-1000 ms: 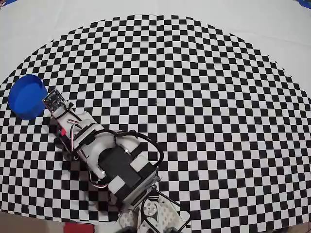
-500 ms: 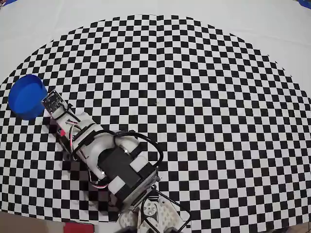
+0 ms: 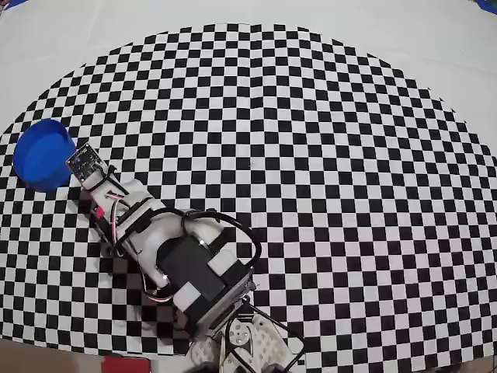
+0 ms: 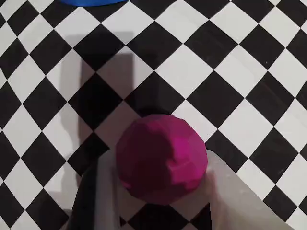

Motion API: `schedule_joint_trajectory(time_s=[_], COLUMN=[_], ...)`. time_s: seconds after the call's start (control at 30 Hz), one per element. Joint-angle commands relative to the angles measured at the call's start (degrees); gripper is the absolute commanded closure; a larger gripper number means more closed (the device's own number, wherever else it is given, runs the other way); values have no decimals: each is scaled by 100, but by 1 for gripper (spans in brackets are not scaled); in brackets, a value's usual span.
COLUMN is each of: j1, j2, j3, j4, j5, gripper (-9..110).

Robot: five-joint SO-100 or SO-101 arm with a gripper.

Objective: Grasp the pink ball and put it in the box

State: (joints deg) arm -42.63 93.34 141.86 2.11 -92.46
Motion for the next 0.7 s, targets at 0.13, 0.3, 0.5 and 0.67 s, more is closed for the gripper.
schedule_joint_trajectory(time_s=[0.13,0.3,0.5,0.67], j1=[-53,-62,-62,-70], j2=[536,668,809,949], j3=[-141,-149,-149,-158], j4=[0,0,-9,-9], j5=[-9,-26,-44,-44], gripper=[101,101,101,101])
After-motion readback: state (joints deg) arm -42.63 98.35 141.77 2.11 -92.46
